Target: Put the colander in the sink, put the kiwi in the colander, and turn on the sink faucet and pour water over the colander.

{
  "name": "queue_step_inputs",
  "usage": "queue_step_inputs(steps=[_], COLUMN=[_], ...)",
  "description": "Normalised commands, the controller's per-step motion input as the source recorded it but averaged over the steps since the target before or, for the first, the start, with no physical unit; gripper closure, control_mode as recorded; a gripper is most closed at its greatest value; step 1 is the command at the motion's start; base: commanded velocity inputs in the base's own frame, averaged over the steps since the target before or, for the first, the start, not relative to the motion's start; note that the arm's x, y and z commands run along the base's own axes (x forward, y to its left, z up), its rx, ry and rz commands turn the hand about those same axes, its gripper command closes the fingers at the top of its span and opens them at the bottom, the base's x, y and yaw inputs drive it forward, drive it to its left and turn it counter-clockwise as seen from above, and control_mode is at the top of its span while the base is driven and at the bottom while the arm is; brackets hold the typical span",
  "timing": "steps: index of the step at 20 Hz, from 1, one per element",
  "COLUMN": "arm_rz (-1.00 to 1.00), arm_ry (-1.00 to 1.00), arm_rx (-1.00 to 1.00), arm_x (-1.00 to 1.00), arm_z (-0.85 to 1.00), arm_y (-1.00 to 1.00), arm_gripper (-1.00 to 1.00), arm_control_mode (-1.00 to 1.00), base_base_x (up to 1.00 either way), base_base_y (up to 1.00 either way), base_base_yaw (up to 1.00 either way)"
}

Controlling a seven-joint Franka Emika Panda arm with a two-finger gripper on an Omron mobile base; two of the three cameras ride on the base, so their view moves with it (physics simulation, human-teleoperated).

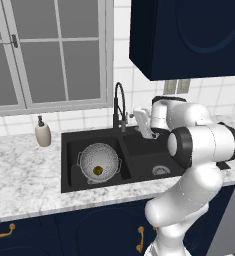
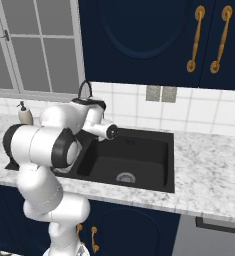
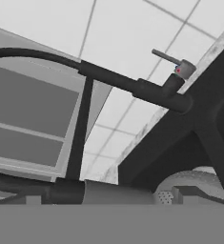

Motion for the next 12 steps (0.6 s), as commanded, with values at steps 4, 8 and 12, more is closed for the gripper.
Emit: queue_step_inputs(steps=[4,8,12], arm_rz=[0.05,0.04,0.04], arm_ry=[0.0,0.03,0.01], arm_rx=[0.0,0.0,0.0], arm_x=[0.33,0.48,0.36], arm_z=[0.0,0.0,0.0], arm_y=[0.47,0.28,0.35], arm_gripper=[-1.0,-1.0,-1.0], arm_control_mode=[-1.0,-1.0,-1.0], base_base_x=[0.0,0.0,0.0], base_base_y=[0.0,0.0,0.0], base_base_yaw=[0.0,0.0,0.0])
